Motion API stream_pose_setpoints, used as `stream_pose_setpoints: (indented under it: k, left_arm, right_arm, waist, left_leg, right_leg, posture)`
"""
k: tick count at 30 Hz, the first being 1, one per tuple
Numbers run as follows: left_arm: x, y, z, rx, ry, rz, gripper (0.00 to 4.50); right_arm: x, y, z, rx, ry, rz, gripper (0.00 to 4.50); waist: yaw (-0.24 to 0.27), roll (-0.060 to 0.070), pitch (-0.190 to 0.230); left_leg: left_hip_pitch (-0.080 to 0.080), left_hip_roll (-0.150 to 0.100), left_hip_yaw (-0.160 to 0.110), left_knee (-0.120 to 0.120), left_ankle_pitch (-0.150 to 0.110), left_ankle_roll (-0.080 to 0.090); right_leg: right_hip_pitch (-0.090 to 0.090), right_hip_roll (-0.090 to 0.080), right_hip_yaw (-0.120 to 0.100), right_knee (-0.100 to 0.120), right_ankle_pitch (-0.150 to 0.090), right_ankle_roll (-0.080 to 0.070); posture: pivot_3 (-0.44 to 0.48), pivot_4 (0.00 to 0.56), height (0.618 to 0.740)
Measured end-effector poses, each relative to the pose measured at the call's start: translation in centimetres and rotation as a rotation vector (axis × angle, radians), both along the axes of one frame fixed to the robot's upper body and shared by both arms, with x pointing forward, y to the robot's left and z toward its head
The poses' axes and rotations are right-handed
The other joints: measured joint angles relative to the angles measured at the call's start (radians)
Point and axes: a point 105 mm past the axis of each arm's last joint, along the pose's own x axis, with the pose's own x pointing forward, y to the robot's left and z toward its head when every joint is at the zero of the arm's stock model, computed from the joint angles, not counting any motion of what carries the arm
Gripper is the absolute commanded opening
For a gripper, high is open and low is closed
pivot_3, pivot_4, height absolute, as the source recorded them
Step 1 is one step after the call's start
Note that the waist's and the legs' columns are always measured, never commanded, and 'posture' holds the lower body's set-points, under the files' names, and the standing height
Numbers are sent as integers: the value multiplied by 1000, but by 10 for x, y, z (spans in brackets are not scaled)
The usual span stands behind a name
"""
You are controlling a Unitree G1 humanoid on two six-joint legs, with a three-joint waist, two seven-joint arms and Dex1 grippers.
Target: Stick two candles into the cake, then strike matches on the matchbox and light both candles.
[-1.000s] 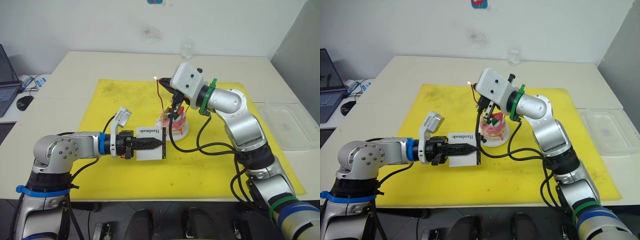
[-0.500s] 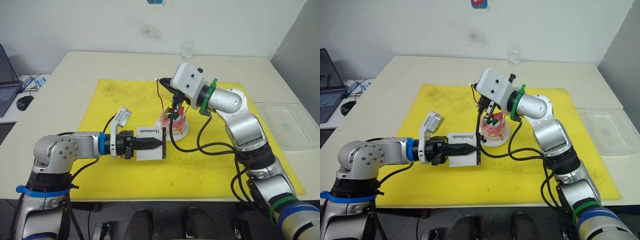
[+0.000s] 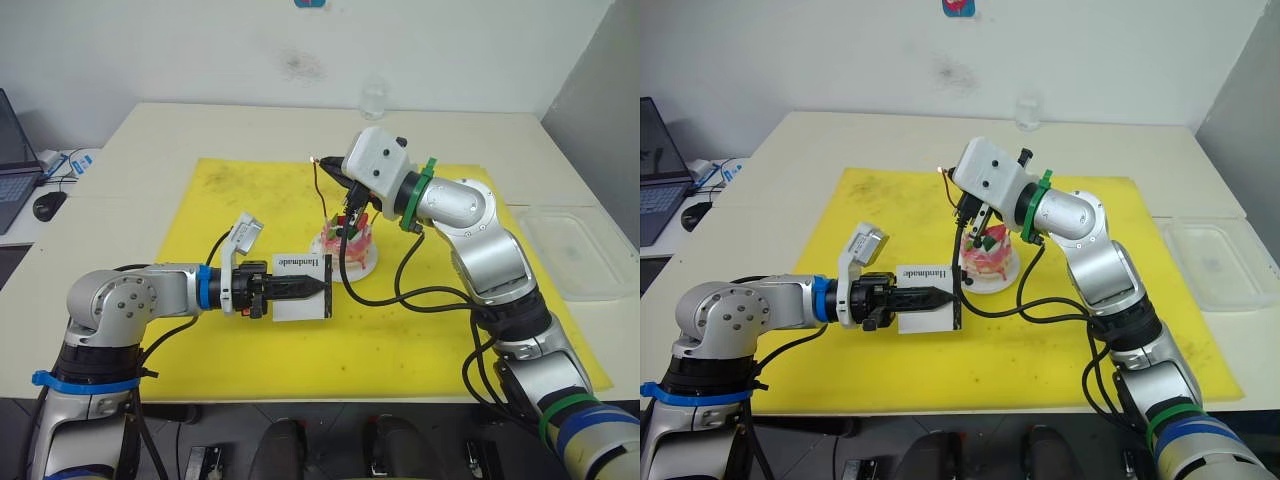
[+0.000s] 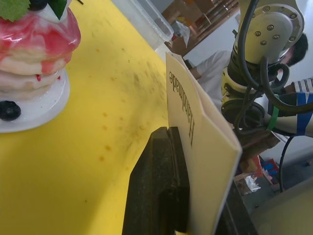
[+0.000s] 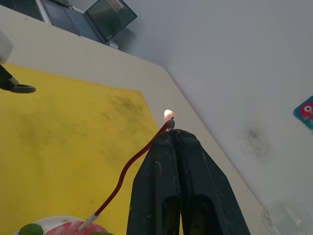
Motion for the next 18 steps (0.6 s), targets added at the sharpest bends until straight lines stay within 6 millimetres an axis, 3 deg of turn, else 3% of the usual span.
stream_pose_setpoints:
  k: [18]
  left_arm:
    - [0,0,0,-1,0,0,0]
  right_arm:
    - [0,0,0,1,-1,-2,51]
  waist:
    - [0,0,0]
  left_leg:
    - [0,0,0,0,0,0]
  right_leg:
    - [0,0,0,0,0,0]
  posture:
    - [0,150,740]
